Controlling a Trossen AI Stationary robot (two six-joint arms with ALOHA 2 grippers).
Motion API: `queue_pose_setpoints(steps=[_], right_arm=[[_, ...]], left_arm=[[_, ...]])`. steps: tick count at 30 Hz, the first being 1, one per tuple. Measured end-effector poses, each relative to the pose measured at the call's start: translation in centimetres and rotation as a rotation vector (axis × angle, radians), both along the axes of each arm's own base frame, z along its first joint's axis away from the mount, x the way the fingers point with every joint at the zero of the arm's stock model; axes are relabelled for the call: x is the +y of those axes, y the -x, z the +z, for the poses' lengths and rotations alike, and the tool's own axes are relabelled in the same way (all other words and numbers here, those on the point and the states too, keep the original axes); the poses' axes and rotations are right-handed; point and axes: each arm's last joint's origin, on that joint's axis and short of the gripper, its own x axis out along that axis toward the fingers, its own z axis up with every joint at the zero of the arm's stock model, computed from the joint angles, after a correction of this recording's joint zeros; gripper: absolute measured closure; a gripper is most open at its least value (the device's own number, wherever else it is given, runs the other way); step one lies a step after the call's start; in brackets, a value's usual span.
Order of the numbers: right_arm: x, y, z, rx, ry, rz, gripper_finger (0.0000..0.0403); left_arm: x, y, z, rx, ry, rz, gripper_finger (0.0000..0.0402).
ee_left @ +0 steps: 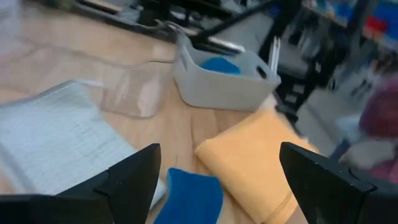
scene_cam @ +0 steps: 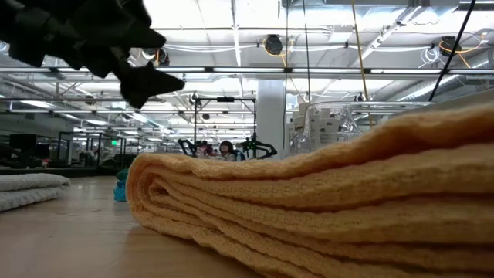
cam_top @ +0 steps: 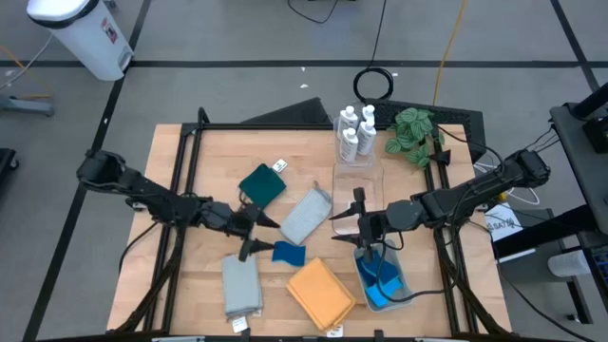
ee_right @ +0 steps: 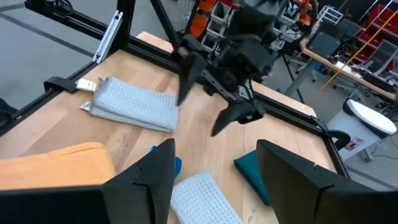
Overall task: Pick & Place Kitchen Items
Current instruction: Put the blue sponge into the gray bin
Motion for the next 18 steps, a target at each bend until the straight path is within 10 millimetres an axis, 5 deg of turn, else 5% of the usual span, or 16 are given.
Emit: queue_pose_setpoints(steps=[7,18], right_arm=[[0.0,0.0,0.0,-0.005,0.063,0.017,0.0207],[0.0,0.0,0.1,-0.018,0.131,0.035,0.0207]], left_arm=[[-4.0,-4.4,-0.8,0.290,-0.316,-0.108,0.0104],[-4.9,-8.9,-1.0,0.557,-0.431,-0.101,0.0329]])
